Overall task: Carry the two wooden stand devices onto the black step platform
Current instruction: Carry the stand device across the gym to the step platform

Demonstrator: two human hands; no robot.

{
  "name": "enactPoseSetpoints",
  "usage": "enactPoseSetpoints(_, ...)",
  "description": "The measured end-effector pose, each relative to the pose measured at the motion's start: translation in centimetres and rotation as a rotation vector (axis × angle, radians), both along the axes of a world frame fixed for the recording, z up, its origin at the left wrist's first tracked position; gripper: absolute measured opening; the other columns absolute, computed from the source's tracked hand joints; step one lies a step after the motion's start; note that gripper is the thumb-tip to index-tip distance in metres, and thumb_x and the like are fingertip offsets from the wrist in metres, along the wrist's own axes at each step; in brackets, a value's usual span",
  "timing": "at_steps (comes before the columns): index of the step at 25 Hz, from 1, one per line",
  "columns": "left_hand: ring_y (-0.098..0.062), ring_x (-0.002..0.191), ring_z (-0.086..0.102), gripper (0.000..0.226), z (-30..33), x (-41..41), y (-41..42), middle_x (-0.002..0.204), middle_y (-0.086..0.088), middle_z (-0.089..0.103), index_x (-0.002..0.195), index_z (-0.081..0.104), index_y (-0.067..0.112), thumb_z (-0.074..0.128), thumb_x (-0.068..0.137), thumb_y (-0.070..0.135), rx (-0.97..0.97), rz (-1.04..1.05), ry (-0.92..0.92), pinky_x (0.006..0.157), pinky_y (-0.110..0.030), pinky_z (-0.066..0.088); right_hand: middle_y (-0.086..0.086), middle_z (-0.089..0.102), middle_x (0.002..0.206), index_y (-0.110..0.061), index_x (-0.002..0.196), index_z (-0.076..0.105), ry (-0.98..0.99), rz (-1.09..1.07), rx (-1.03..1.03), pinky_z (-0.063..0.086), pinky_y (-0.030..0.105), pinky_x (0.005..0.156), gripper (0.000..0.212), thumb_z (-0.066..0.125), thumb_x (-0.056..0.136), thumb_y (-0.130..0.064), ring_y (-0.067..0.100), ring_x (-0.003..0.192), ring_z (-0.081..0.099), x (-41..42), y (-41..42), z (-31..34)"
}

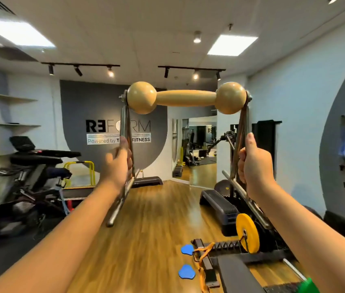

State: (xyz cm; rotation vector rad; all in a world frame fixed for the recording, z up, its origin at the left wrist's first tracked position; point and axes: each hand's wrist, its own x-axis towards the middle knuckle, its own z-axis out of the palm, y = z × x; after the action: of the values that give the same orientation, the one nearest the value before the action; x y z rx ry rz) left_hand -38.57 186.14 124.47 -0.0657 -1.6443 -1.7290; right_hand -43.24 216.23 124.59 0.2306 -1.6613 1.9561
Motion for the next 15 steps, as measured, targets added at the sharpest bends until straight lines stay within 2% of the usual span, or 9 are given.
enactPoseSetpoints(3, -0.011, 0.042, 0.026, 0.053, 0.1, -4.2, -1.9, 0.052, 0.005, 0.033, 0.065, 0.042, 0.023, 0.043, 0.1, 0.064, -0.019, 0.062, 0.044, 0.045, -0.026, 0.021, -0.004, 0.041, 0.053, -0.019, 0.066, 0.05, 0.012, 0.071, 0.021, 0.028, 0.031, 0.048, 0.059, 0.043, 0.102, -0.065, 0.013, 0.044, 0.033, -6.3, -1.9, 0.5)
enactPoseSetpoints(6, -0.012, 0.042, 0.027, 0.057, 0.3, -9.1, -4.1, 0.051, 0.004, 0.034, 0.064, 0.042, 0.021, 0.042, 0.098, 0.067, -0.045, 0.129, 0.037, 0.044, -0.027, 0.021, -0.002, 0.041, 0.056, -0.019, 0.067, 0.05, -0.015, 0.116, 0.02, 0.029, 0.033, 0.05, 0.058, 0.044, 0.101, -0.065, 0.014, 0.049, 0.035, -12.8, -4.6, 0.8)
enactPoseSetpoints(9, -0.012, 0.04, 0.023, 0.055, -0.7, -14.6, -6.9, 0.05, 0.004, 0.03, 0.064, 0.038, 0.02, 0.045, 0.093, 0.067, -0.023, 0.106, 0.062, 0.04, -0.025, 0.018, 0.0, 0.04, 0.057, -0.019, 0.066, 0.048, -0.002, 0.145, 0.041, 0.029, 0.034, 0.053, 0.058, 0.044, 0.101, -0.065, 0.015, 0.05, 0.034, -19.4, -7.6, 0.1)
enactPoseSetpoints(15, -0.011, 0.039, 0.023, 0.054, -3.4, -27.3, -14.9, 0.049, 0.004, 0.028, 0.063, 0.037, 0.019, 0.045, 0.098, 0.059, -0.023, 0.116, 0.065, 0.04, -0.024, 0.017, -0.004, 0.041, 0.053, -0.02, 0.063, 0.047, 0.013, 0.153, -0.006, 0.027, 0.034, 0.052, 0.06, 0.046, 0.1, -0.067, 0.012, 0.047, 0.035, -33.8, -16.4, -3.4)
